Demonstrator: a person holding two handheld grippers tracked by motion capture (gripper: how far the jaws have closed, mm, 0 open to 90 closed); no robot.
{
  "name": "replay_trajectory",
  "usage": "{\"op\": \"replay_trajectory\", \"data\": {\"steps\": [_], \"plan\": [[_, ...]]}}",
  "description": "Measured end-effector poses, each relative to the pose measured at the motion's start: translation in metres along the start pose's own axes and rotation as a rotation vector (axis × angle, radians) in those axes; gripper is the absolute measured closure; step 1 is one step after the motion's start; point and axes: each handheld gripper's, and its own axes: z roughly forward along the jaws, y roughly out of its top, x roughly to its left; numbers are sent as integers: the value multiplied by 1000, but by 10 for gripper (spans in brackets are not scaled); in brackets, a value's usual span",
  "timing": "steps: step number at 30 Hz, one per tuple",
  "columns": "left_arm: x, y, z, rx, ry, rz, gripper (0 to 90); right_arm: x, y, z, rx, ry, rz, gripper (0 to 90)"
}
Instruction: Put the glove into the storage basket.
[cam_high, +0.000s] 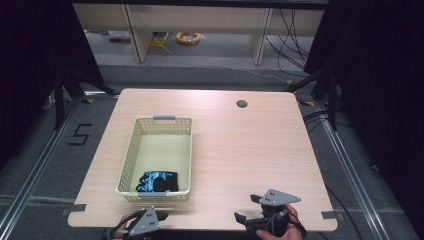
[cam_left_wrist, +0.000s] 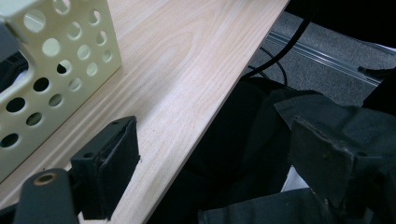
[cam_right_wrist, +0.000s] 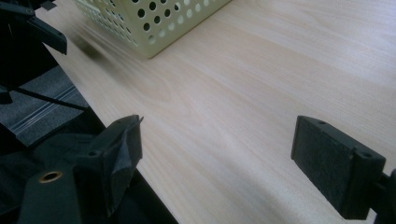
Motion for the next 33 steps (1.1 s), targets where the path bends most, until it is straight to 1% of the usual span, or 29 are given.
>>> {"op": "replay_trajectory", "data": {"steps": [1,2,3,4,5,6,7,8,9,10,12,14,15,16,17,18,19,20,21,23,24,25,26,27,28,30,31,32,33], "plan": [[-1,-1,0,-3,6,-14,159,-1,-1,1,-13,2,-14,174],[-2,-1,0,-1,9,-10,159,1,-2,-1,7,-1,0,172],[-2,-2,0,8,10,-1,159,3,-4,-1,5,2,9,171],[-2,-2,0,8,10,-1,160,1,-5,-1,8,-15,-26,170],[-2,-2,0,-2,11,2,160,2,-6,-1,11,-21,-32,171],[-3,-3,1,-1,12,-9,160,3,-8,-1,20,-23,-34,174],[-3,-3,1,-2,15,-12,159,3,-9,0,25,-9,-48,178],[-3,-4,1,0,11,-15,159,4,-10,-2,27,-33,-51,177],[-3,-4,1,2,9,5,159,6,-12,-2,26,-36,-38,174],[-3,-4,1,2,9,5,159,6,-13,-1,37,-17,-33,174],[-4,-5,2,12,15,-2,159,8,-16,-2,42,-39,-38,173],[-4,-4,1,10,10,4,159,9,-19,-1,61,-26,-32,171],[-5,-5,2,-1,6,-7,160,11,-20,-3,62,-37,-32,170],[-4,-5,2,-7,11,25,160,11,-21,-3,57,-43,-37,169],[-6,-5,2,5,11,1,159,12,-22,-4,65,-37,-24,169],[-6,-5,2,3,14,0,160,11,-23,-4,72,-32,-31,169],[-6,-5,2,3,14,0,159,11,-23,-5,74,-31,-20,168],[-6,-5,2,2,15,-1,159,11,-24,-4,74,-46,-21,168],[-6,-5,2,3,17,-1,159,11,-24,-5,78,-51,-13,168],[-5,-5,2,5,16,-1,159,11,-25,-4,85,-45,-11,168],[-4,-5,2,1,14,15,159,11,-24,-3,84,-34,-9,168],[-4,-4,2,1,14,26,160,10,-24,-3,82,-28,-21,168],[-4,-4,2,1,14,26,160,11,-24,-2,82,-31,-17,168],[-4,-5,2,5,11,1,159,12,-24,-2,80,-44,-18,168],[-5,-5,1,-3,14,-6,159,12,-24,-2,84,-47,-19,168],[-4,-5,1,5,16,1,159,12,-24,-2,86,-48,-20,168],[-3,-4,0,17,18,12,159,10,-23,-1,101,-13,-29,168],[-3,-5,1,11,21,9,160,10,-23,-1,99,-16,-33,168],[-3,-5,1,11,23,10,159,11,-24,-1,89,-34,-26,168]]}}
